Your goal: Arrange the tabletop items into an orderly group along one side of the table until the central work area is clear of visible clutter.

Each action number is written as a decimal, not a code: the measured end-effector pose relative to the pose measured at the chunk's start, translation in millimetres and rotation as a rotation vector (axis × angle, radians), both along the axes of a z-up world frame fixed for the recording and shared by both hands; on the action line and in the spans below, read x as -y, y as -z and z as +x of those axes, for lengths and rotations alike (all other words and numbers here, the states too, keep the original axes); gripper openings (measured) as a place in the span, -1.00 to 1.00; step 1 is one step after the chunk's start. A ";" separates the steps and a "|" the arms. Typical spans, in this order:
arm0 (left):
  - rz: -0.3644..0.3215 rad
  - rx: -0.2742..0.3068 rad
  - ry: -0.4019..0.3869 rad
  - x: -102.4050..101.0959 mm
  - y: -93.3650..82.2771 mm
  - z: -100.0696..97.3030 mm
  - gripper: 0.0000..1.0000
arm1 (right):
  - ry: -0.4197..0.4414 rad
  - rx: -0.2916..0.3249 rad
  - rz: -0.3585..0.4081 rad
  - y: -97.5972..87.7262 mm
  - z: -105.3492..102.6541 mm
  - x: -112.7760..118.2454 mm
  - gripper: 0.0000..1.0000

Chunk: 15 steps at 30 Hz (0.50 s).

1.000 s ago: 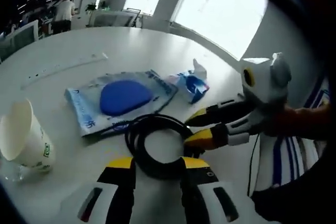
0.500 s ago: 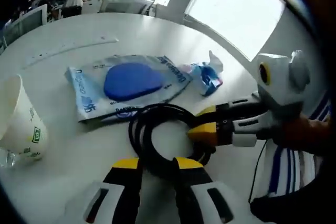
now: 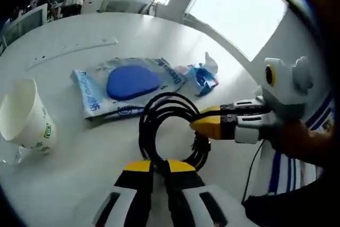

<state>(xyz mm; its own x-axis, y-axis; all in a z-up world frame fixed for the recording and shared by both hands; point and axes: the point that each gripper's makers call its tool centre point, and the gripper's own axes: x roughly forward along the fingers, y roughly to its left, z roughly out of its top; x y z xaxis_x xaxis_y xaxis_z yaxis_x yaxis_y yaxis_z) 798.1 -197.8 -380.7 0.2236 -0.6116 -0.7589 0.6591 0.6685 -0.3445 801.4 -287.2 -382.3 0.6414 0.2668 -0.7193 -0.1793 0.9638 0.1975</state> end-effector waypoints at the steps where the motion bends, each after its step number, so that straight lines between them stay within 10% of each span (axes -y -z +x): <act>1: -0.012 0.006 -0.004 0.2 -4.8 0.0 -0.90 | 0.008 0.007 0.004 -1.8 -0.3 1.0 -0.93; 15: -0.085 0.041 0.021 13.6 -38.8 -11.3 -0.92 | 0.073 0.060 0.024 -31.8 -17.8 14.8 -0.93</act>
<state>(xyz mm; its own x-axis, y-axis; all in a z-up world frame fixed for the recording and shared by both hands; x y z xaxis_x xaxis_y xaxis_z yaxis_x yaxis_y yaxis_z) 786.7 -211.4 -341.9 0.2396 -0.6782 -0.6947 0.6874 0.6238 -0.3719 783.6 -302.1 -350.5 0.7014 0.2344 -0.6731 -0.1209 0.9698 0.2117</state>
